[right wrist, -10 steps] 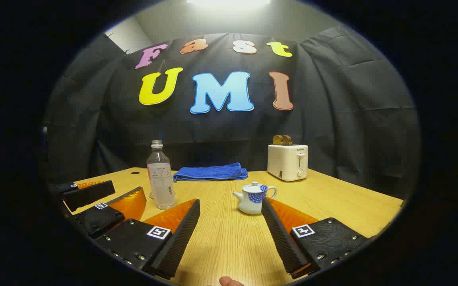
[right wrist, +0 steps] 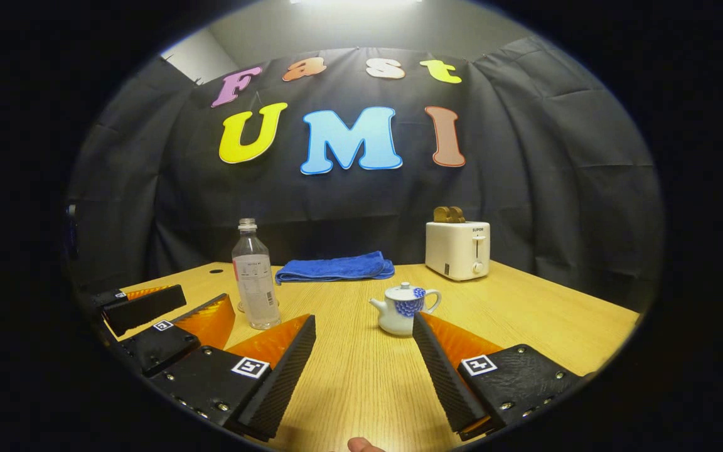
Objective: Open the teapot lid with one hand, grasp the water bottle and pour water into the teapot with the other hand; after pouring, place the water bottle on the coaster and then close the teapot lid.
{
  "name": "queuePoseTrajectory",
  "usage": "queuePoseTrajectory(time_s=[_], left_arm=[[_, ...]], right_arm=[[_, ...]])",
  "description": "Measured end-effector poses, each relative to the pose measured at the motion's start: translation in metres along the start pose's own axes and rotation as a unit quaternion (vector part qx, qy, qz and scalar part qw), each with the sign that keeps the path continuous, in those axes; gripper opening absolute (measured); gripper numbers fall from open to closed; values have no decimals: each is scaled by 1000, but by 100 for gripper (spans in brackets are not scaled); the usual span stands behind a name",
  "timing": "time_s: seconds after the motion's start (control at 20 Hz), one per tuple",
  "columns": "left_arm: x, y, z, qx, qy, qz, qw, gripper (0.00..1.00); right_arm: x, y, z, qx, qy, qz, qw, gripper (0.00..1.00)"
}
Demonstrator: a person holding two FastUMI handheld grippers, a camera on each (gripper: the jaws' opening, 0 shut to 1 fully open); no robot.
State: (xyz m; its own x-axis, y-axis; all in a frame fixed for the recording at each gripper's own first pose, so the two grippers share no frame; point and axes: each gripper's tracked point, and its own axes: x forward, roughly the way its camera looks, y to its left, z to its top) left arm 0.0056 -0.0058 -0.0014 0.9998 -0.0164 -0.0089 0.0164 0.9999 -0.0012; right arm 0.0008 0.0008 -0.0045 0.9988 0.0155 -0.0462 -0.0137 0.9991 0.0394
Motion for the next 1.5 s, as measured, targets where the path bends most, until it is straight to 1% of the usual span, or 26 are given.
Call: queuePoseTrajectory(time_s=[0.1, 0.2, 0.35, 0.4, 0.55, 0.75, 0.9, 1.15, 1.2, 1.25, 1.3, 1.4, 1.45, 1.5], left_arm=[[3, -4, 0, -1, 3, -9, 1000, 99], [7, -2, 2, 0, 4, -14, 1000, 99], [16, 3, 20, 0, -13, -10, 1000, 99], [19, 3, 25, 0, -18, -10, 1000, 99], [36, 1, 28, 0, -14, -17, 1000, 99], [54, 9, 35, -4, -13, -15, 1000, 100], [67, 12, 35, -1, -6, -14, 1000, 100], [79, 15, 32, 1, 3, -17, 1000, 100], [82, 15, 30, 0, 8, -18, 1000, 100], [83, 17, 29, 2, 10, -17, 1000, 100], [84, 18, 28, 4, 11, -16, 1000, 100], [86, 20, 30, 4, 8, -16, 1000, 100], [85, 20, 34, 4, 5, -16, 1000, 100], [84, 20, 35, 5, 3, -17, 1000, 100]], right_arm=[[4, -4, 2, 14, 2, -1, 1000, 95], [8, -10, 5, 5, -5, -11, 1000, 95], [26, -25, 22, -5, -26, -21, 999, 96], [34, -29, 24, -11, -25, -25, 999, 95], [61, -38, 21, -15, -6, -29, 999, 95], [89, -55, 24, -6, 1, -45, 999, 96], [110, -67, 27, -14, 4, -56, 998, 96], [139, -68, 19, -10, 23, -46, 999, 95], [142, -67, 17, -13, 28, -46, 998, 88], [144, -66, 17, -17, 33, -41, 998, 87], [145, -67, 15, -18, 34, -43, 998, 79], [148, -73, 12, -22, 37, -50, 998, 60], [149, -71, 13, -17, 33, -47, 998, 55], [152, -71, 10, -20, 39, -49, 998, 25]])
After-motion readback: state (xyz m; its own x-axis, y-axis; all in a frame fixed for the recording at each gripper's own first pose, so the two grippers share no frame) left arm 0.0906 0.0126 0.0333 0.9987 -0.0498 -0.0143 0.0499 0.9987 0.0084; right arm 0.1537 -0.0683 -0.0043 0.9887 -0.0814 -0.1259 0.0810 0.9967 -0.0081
